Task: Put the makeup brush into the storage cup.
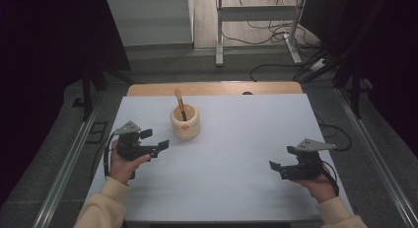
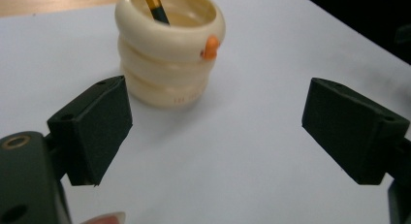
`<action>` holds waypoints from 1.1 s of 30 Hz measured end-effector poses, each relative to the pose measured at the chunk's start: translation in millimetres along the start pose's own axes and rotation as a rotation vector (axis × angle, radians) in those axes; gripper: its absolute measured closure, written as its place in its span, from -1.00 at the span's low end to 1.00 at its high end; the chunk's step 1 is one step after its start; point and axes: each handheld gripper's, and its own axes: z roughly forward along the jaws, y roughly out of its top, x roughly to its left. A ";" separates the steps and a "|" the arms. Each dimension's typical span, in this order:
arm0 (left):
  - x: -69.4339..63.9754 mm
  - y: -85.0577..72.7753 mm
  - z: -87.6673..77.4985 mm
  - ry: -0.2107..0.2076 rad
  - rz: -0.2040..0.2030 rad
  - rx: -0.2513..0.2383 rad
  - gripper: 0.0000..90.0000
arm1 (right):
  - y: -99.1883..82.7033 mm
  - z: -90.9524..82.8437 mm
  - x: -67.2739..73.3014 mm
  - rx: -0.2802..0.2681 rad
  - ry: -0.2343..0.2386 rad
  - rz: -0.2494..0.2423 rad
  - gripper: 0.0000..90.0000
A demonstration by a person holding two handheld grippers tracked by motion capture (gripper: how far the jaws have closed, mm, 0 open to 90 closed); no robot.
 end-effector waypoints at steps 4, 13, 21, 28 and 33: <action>-0.3 -14.7 -12.5 0.002 -0.006 0.010 -0.75 | -0.3 0.0 -1.6 0.003 -0.004 0.007 -0.78; -13.1 -38.1 -28.5 0.031 0.047 0.060 -0.74 | -1.8 -0.7 -3.3 0.007 -0.012 0.000 -0.78; -15.6 -58.0 -37.9 0.050 0.048 0.092 -0.74 | -6.3 -1.8 -9.2 0.021 -0.022 -0.008 -0.78; -10.6 -61.1 -37.2 0.066 0.021 0.097 -0.73 | -9.4 1.0 -11.7 0.045 -0.014 -0.017 -0.79; -11.4 -61.3 -33.2 0.074 0.021 0.114 -0.73 | -9.8 2.5 -11.2 0.050 -0.011 -0.024 -0.79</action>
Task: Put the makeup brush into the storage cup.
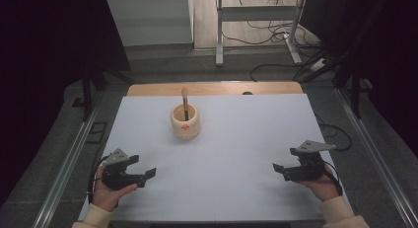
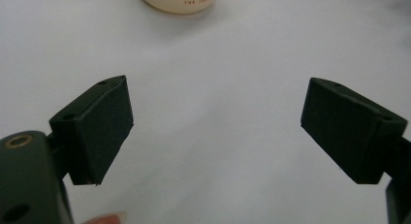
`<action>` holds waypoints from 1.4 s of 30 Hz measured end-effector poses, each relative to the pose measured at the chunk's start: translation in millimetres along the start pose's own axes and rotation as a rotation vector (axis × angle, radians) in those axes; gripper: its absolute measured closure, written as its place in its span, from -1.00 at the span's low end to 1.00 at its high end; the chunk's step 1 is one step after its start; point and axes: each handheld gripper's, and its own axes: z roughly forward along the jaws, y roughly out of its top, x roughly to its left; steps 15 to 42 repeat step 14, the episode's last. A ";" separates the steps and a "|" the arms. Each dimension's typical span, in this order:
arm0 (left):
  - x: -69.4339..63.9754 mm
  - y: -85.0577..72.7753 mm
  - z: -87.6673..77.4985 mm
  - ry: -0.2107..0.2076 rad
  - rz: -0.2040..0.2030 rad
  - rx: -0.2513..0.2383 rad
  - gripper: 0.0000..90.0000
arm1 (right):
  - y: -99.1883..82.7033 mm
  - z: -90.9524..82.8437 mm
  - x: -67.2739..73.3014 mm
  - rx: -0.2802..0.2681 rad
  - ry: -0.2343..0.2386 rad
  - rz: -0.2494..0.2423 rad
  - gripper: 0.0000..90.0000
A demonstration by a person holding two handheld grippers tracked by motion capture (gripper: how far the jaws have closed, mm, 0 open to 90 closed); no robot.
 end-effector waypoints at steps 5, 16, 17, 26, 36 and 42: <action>-1.2 0.7 0.0 0.006 -0.001 -0.002 -0.73 | 0.0 0.2 0.1 0.001 0.000 -0.004 -0.79; -1.0 2.4 0.5 0.014 -0.010 -0.004 -0.72 | -0.2 0.1 -0.6 0.001 -0.002 -0.004 -0.79; -1.0 2.4 0.5 0.014 -0.010 -0.004 -0.72 | -0.2 0.1 -0.6 0.001 -0.002 -0.004 -0.79; -1.0 2.4 0.5 0.014 -0.010 -0.004 -0.72 | -0.2 0.1 -0.6 0.001 -0.002 -0.004 -0.79; -1.0 2.4 0.5 0.014 -0.010 -0.004 -0.72 | -0.2 0.1 -0.6 0.001 -0.002 -0.004 -0.79; -1.0 2.4 0.5 0.014 -0.010 -0.004 -0.72 | -0.2 0.1 -0.6 0.001 -0.002 -0.004 -0.79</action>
